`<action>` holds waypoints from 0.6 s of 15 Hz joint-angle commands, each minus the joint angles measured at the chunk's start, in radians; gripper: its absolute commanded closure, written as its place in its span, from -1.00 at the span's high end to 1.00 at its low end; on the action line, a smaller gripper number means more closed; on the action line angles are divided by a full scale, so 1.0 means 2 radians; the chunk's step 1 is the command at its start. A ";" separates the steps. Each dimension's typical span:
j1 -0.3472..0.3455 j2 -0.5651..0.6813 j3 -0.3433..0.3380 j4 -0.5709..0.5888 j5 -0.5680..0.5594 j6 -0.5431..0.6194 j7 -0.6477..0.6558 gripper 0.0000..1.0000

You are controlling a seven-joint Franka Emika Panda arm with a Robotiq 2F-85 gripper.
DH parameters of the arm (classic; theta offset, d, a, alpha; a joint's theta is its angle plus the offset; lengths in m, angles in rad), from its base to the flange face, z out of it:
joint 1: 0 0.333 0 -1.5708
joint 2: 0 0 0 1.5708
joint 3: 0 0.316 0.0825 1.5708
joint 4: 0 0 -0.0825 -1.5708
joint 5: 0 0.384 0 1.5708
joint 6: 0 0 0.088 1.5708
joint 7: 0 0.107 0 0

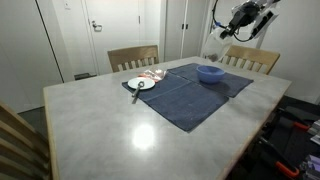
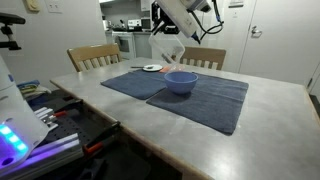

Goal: Pour the things in the lunchbox into the bowl

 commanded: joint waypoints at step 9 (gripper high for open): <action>-0.075 0.201 0.012 0.190 0.066 -0.220 -0.064 -0.96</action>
